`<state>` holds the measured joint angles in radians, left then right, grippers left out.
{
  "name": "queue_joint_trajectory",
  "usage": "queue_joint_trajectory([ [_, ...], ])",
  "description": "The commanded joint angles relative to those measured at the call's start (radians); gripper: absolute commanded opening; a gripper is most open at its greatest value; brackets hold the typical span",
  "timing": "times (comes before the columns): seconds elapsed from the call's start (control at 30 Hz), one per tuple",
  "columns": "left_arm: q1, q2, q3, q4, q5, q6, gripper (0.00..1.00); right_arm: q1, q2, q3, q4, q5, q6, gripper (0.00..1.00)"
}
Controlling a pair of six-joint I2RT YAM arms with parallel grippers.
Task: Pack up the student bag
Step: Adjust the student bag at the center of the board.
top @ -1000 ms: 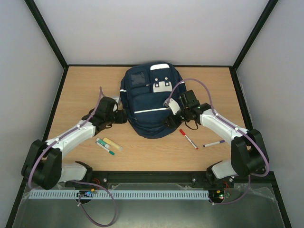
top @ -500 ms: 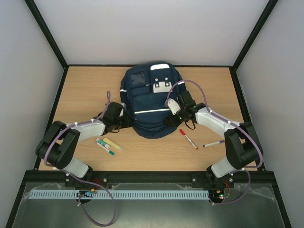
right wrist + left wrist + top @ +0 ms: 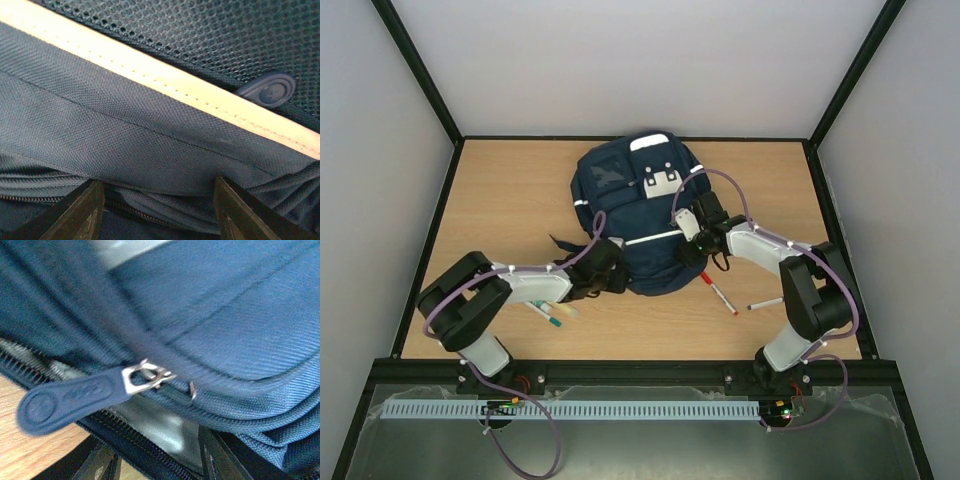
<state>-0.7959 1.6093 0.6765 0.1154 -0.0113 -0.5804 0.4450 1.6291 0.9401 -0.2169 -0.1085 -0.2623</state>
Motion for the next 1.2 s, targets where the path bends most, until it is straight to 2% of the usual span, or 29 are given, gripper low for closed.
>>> queue_joint_trajectory([
  [0.0, -0.116, 0.048, 0.055, 0.043, 0.074, 0.017, 0.44, 0.02, 0.082, -0.01, -0.037, -0.039, -0.008, 0.6],
  [0.13, -0.174, 0.052, 0.084, 0.013, 0.043, 0.053, 0.45, 0.02, 0.09, -0.004, -0.042, -0.046, -0.008, 0.61],
  [0.3, -0.207, 0.074, 0.111, -0.05, 0.054, 0.102, 0.51, 0.02, 0.092, -0.005, -0.036, -0.031, -0.009, 0.62],
  [0.47, -0.223, -0.078, 0.082, -0.141, 0.038, 0.15, 0.58, 0.02, 0.064, -0.008, -0.031, -0.02, -0.011, 0.62],
  [0.57, -0.222, -0.205, 0.061, -0.208, -0.036, 0.162, 0.68, 0.02, 0.046, -0.011, -0.029, -0.015, -0.013, 0.63],
  [0.67, -0.222, -0.29, 0.053, -0.281, -0.171, 0.15, 0.91, 0.02, 0.033, -0.012, -0.028, -0.016, -0.013, 0.63],
  [0.8, -0.213, -0.326, 0.029, -0.348, -0.276, 0.133, 0.95, 0.02, 0.018, -0.009, -0.037, -0.027, -0.008, 0.63],
  [0.97, -0.145, -0.448, -0.068, -0.323, -0.31, 0.04, 0.98, 0.019, -0.031, -0.017, -0.033, -0.027, -0.005, 0.64],
  [1.07, -0.001, -0.502, -0.136, -0.283, -0.231, 0.02, 0.99, 0.016, -0.042, -0.02, -0.033, -0.028, -0.008, 0.65],
  [1.17, 0.096, -0.523, -0.167, -0.249, -0.199, 0.041, 0.96, 0.014, -0.037, -0.013, -0.039, -0.048, -0.01, 0.65],
])
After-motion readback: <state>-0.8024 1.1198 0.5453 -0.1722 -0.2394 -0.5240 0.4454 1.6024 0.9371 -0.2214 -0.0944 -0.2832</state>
